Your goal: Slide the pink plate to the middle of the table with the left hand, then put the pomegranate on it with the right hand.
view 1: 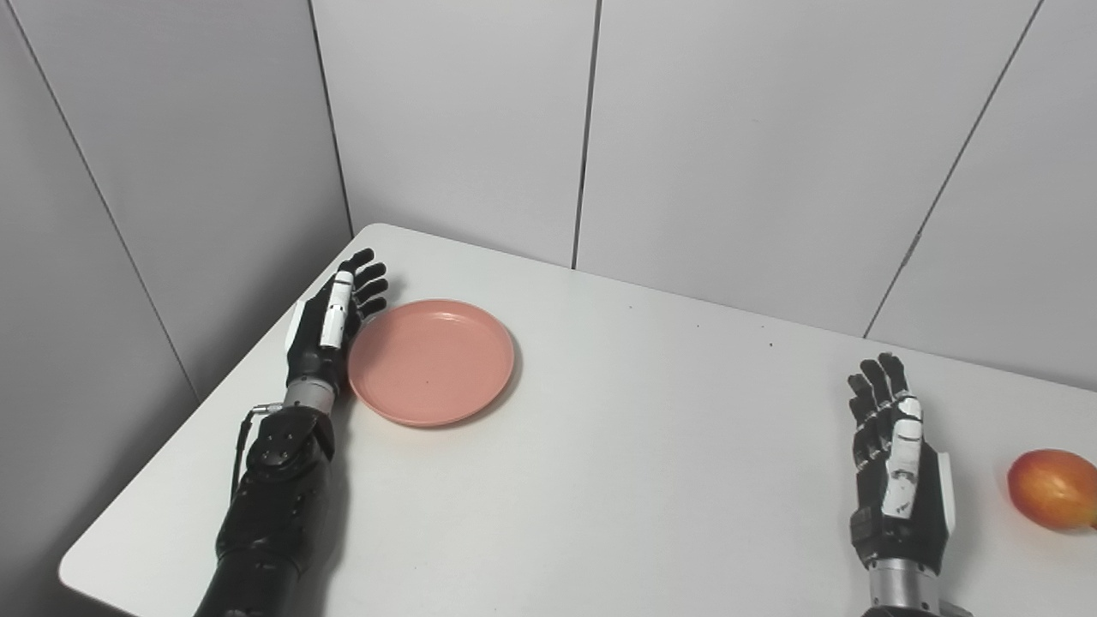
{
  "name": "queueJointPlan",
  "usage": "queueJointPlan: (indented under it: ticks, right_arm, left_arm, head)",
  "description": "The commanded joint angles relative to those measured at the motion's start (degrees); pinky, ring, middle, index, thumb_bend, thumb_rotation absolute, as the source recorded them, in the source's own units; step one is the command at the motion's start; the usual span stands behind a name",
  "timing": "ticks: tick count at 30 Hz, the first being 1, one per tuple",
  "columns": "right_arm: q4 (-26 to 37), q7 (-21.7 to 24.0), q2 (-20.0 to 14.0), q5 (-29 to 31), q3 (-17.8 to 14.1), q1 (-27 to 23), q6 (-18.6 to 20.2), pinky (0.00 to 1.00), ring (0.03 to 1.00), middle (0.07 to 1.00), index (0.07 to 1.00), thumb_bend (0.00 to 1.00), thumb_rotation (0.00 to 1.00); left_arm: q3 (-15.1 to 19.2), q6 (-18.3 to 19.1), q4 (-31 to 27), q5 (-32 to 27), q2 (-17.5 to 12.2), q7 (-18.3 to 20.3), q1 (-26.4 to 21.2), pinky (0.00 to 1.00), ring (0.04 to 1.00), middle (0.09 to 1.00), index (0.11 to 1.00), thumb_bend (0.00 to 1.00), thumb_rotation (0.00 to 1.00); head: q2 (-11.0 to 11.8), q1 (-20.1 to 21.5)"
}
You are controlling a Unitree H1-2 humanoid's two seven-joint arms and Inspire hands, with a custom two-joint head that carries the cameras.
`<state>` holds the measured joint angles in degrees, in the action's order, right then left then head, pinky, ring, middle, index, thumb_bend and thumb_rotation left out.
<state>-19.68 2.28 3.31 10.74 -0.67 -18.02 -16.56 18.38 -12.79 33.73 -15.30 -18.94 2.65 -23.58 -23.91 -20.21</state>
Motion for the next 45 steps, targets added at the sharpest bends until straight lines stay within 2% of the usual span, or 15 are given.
queueJointPlan:
  ticks: [1, 15, 19, 22, 29, 33, 39, 45]
  right_arm:
    - [-3.87, 1.03, -1.14, -0.23, -0.81, 4.42, -1.41, 1.0, 0.94, 0.935, 0.934, 0.48, 0.95]
    - [-4.17, 0.76, -1.11, -0.45, -0.86, 4.03, -1.35, 1.0, 0.937, 0.931, 0.929, 0.5, 0.94]
    - [-4.03, 0.51, -1.05, -0.87, -0.77, 4.1, -1.45, 1.0, 0.937, 0.932, 0.929, 0.48, 0.95]
    - [-3.87, 0.79, -1.01, -0.86, -0.67, 4.1, -1.54, 1.0, 0.939, 0.936, 0.935, 0.47, 0.96]
    - [-3.87, 0.65, -0.75, -0.61, -0.85, 4.01, -1.29, 1.0, 0.936, 0.933, 0.929, 0.48, 0.93]
    - [-3.45, 0.48, -0.66, -0.64, -0.84, 4.08, -0.6, 1.0, 0.935, 0.929, 0.925, 0.49, 0.92]
    - [-2.78, 0.02, -0.54, -1.14, -0.7, 4.31, -0.38, 1.0, 0.936, 0.929, 0.926, 0.48, 0.94]
    - [-2.96, 0.29, -0.41, -1.28, -0.44, 4.19, -1.29, 1.0, 0.93, 0.929, 0.931, 0.5, 0.93]
  left_arm:
    - [-0.6, -1.33, -0.3, -0.8, 0.79, 1.43, -1.4, 0.81, 0.825, 0.821, 0.807, 0.32, 0.96]
    - [-2.74, 3.08, -5.43, -1.87, 3.29, 1.35, -1.14, 0.79, 0.815, 0.811, 0.787, 0.31, 0.96]
    - [-3.45, 4.22, -6.89, -1.33, 4.21, 0.85, -0.94, 0.8, 0.82, 0.819, 0.796, 0.3, 0.97]
    - [-3.85, 4.55, -7.34, -1.08, 4.98, 0.35, -1.05, 0.79, 0.812, 0.808, 0.781, 0.31, 0.91]
    - [-3.94, 6.25, -9.0, -2.36, 6.57, 0.78, -1.22, 0.81, 0.823, 0.82, 0.795, 0.31, 0.94]
    - [-5.59, 7.58, -10.15, -0.79, 6.77, 0.86, -1.19, 0.81, 0.828, 0.821, 0.798, 0.31, 0.9]
    - [-7.08, 9.84, -11.76, -0.94, 7.99, 1.53, -1.24, 0.82, 0.833, 0.826, 0.808, 0.31, 0.96]
    - [-8.07, 12.42, -14.12, -1.1, 9.34, 1.5, -1.07, 0.82, 0.836, 0.832, 0.815, 0.31, 0.97]
  head:
    - [-0.03, -0.08]
    - [-0.28, 0.38]
    - [-0.53, 0.79]
    - [-0.56, 0.91]
    - [-0.93, 1.3]
    - [-1.23, 1.55]
    - [-1.68, 2.26]
    - [-2.47, 3.76]
